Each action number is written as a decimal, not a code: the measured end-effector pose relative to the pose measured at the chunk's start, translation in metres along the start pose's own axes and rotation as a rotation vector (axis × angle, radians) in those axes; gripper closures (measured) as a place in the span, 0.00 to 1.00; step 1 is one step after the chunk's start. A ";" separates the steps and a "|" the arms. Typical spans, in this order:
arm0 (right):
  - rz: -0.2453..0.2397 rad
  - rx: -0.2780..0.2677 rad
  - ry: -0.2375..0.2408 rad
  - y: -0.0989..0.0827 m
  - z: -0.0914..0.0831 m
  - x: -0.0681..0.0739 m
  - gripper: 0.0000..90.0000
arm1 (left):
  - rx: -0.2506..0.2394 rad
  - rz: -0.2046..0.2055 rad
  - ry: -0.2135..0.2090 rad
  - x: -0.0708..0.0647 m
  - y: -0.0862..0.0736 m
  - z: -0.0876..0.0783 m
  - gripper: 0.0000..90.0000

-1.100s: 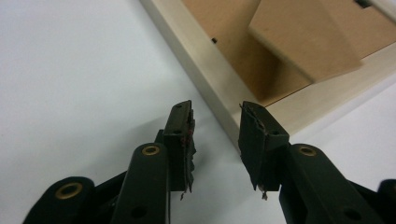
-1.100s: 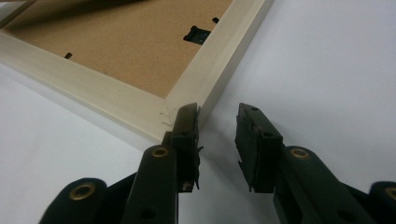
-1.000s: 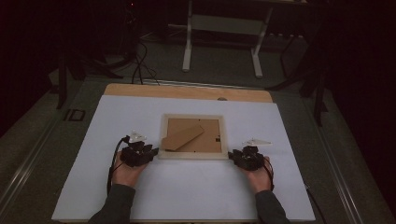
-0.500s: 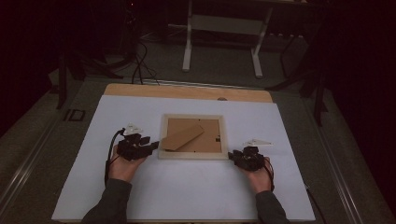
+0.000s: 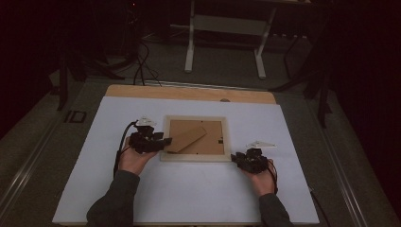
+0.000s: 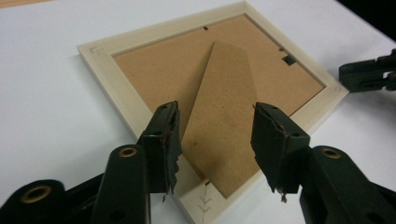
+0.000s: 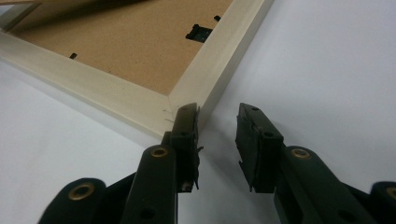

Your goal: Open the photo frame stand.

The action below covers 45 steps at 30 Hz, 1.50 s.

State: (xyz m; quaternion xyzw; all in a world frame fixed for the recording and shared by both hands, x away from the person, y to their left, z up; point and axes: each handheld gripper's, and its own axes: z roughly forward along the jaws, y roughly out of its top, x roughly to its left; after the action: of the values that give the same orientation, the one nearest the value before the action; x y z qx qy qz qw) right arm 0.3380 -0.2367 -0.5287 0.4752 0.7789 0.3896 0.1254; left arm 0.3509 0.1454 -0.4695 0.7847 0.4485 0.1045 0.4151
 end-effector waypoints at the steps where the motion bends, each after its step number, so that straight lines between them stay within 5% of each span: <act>1: 0.000 0.000 0.000 0.000 0.000 0.000 0.76 | 0.008 0.010 -0.002 0.000 0.001 0.003 0.57; 10: 0.005 0.001 0.004 0.000 0.000 -0.001 0.75 | 0.058 0.030 -0.021 0.004 0.010 0.022 0.52; 19: 0.005 0.000 0.005 0.000 0.000 -0.001 0.75 | 0.099 0.019 -0.109 0.008 0.016 0.038 0.45; 30: 0.006 0.001 0.005 -0.001 0.001 -0.001 0.75 | 0.151 0.033 -0.104 0.010 0.021 0.052 0.36; 45: 0.007 0.001 0.004 -0.001 0.001 -0.002 0.74 | 0.213 0.033 -0.171 0.011 0.024 0.065 0.36</act>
State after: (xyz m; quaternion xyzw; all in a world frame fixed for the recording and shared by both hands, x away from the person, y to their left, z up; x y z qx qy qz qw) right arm 0.3390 -0.2379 -0.5306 0.4771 0.7777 0.3906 0.1222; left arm 0.4070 0.1121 -0.4948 0.8376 0.4071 -0.0039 0.3643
